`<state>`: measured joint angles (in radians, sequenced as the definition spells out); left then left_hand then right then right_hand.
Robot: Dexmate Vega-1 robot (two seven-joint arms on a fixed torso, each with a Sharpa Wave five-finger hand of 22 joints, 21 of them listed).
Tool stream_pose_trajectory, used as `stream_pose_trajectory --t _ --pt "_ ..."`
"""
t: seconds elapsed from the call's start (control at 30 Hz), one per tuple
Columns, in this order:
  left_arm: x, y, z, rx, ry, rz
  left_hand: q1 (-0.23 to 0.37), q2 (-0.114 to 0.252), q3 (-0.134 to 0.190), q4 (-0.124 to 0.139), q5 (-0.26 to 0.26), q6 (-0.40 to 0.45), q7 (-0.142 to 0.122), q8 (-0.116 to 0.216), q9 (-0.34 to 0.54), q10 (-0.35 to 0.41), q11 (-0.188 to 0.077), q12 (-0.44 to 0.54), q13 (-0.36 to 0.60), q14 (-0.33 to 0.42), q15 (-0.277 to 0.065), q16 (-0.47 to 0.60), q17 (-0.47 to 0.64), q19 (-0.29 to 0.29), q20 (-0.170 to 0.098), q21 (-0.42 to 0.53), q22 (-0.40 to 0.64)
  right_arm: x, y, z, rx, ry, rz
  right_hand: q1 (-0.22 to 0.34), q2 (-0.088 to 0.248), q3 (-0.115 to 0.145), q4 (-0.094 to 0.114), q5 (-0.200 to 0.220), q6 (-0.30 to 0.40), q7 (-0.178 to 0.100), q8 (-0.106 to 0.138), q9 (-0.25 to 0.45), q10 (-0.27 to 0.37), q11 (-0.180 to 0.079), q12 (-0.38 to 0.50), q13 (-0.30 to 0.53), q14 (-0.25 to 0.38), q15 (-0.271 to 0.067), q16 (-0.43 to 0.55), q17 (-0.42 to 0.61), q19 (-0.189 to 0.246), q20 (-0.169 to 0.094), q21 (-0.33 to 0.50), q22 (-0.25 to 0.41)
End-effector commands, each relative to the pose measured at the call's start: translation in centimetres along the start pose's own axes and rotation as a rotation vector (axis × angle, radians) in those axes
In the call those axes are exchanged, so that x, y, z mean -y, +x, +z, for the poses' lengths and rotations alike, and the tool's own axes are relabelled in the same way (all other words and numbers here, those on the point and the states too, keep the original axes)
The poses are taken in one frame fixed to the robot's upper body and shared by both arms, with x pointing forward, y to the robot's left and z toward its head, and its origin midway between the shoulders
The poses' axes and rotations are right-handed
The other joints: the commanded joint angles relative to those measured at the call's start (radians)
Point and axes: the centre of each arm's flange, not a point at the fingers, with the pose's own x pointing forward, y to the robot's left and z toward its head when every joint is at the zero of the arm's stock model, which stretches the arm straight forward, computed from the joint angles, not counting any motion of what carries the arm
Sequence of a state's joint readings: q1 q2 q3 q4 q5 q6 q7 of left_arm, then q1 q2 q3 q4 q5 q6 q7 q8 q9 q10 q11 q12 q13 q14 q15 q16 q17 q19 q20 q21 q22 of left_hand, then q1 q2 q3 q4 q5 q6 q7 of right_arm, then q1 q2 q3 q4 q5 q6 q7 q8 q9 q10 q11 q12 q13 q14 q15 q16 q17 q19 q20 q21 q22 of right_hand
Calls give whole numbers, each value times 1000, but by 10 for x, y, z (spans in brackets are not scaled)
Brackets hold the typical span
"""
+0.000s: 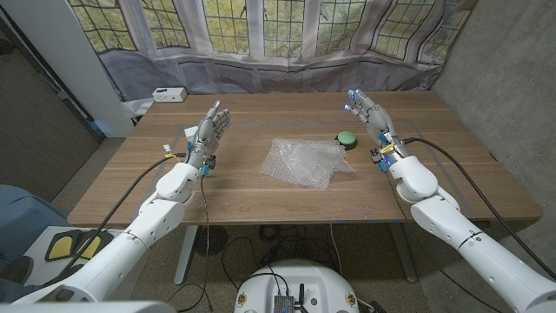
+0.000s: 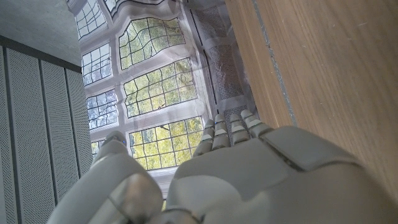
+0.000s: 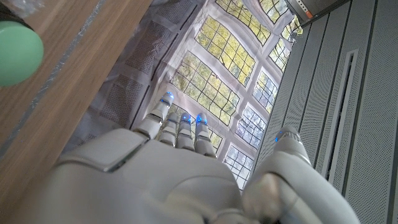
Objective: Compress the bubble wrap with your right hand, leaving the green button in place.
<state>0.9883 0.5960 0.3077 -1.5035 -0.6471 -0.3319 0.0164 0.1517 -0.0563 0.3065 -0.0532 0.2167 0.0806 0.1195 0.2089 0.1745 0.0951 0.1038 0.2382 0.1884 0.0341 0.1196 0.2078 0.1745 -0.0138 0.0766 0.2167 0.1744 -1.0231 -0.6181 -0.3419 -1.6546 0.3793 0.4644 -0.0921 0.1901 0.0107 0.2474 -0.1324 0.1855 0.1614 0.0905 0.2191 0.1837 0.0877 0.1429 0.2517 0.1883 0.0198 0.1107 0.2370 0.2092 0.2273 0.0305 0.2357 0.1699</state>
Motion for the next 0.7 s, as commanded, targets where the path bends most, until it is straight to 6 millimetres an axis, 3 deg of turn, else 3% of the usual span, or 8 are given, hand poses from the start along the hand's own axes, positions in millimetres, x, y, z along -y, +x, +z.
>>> stream_pose_trajectory --t 0.03,0.3,0.47,0.7 --pt "-3 -1 3 -9 12 -20 11 -2 4 -7 0 10 5 1 3 4 3 5 4 7 0 -1 5 7 7 -1 4 -6 -3 12 48 -51 -4 12 0 5 -7 -1 5 -4 3 6 7 5 5 5 1 -2 -3 1 1 4 -5 5" --pt "-2 2 5 -22 26 -33 14 1 5 -8 -1 15 6 0 3 8 2 5 4 10 1 -2 5 6 9 -3 4 -8 -5 17 63 -93 -19 21 4 9 -11 -1 5 -11 -1 6 11 -3 2 5 15 -11 0 0 4 5 -7 5" --pt "-4 2 7 -7 31 -31 15 3 6 -9 -2 17 6 -1 3 9 4 4 4 11 1 -3 5 7 9 -4 4 -14 -3 26 83 -186 -10 32 5 11 -14 -3 46 0 10 6 48 1 8 6 39 -13 4 -2 18 -5 -8 5" --pt "-8 3 11 25 31 -10 18 7 6 -11 -5 36 4 2 3 27 6 8 5 27 -2 -1 5 18 10 -3 4 -21 0 28 93 -180 3 36 6 12 -15 -3 35 -4 2 6 41 -5 2 6 35 -14 0 -2 16 -6 -12 5"
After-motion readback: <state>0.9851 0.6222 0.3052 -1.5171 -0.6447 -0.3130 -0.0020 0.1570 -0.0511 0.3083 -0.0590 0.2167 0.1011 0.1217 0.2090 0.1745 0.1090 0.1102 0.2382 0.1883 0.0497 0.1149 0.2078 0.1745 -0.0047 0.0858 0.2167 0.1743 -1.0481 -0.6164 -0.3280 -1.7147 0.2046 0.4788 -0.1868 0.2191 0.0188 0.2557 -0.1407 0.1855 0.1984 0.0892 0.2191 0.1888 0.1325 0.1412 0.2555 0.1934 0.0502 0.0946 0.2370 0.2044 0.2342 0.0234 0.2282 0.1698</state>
